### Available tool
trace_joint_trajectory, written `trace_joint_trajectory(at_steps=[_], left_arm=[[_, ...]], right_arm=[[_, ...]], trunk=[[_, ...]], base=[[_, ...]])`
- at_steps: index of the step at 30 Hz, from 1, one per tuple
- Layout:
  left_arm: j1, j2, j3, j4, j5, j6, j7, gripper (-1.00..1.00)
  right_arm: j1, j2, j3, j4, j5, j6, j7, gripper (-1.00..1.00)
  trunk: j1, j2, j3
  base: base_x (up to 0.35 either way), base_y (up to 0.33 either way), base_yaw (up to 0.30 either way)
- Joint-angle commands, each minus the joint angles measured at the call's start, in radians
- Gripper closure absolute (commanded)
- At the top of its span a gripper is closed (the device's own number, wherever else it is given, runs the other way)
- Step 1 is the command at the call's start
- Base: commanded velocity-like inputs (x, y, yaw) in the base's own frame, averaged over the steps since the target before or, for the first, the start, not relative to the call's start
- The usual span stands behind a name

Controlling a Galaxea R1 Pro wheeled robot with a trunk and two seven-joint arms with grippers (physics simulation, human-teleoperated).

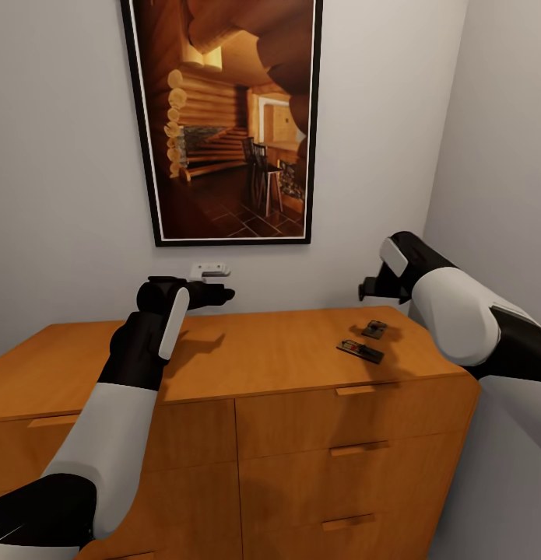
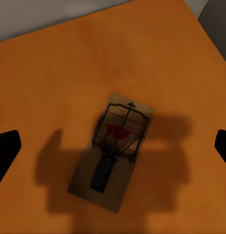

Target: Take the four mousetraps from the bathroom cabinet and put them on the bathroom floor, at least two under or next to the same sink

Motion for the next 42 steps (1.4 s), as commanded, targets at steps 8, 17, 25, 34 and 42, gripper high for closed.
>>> trace_joint_trajectory(at_steps=[8, 17, 25, 34, 42], left_arm=[[-0.001, -0.001, -0.001, -0.001, 0.008, 0.004, 0.004, -1.00], [-0.001, -0.001, -0.001, -0.002, 0.008, 0.004, 0.004, -1.00], [-0.001, -0.001, -0.001, -0.002, 0.008, 0.005, 0.004, -1.00], [-0.001, -0.001, -0.001, -0.002, 0.008, 0.005, 0.004, -1.00], [-0.001, -0.001, -0.001, -0.002, 0.008, 0.005, 0.004, -1.00]], right_arm=[[-0.001, 0.005, -0.009, 0.000, 0.010, 0.004, 0.001, -1.00], [-0.001, 0.010, -0.011, 0.003, 0.010, 0.004, 0.002, -1.00], [0.000, 0.010, -0.018, 0.006, 0.009, 0.004, 0.001, -1.00], [0.000, 0.010, -0.042, 0.006, 0.009, 0.004, 0.000, -1.00], [0.000, 0.009, -0.048, 0.006, 0.009, 0.004, 0.000, -1.00]], trunk=[[0.000, -0.001, -0.001], [0.000, -0.001, -0.001], [0.000, -0.001, -0.001], [0.000, -0.001, -0.001], [0.000, -0.001, -0.001]], base=[[0.000, 0.000, 0.000], [0.000, 0.000, 0.000], [0.000, 0.000, 0.000], [0.000, 0.000, 0.000], [0.000, 0.000, 0.000]])
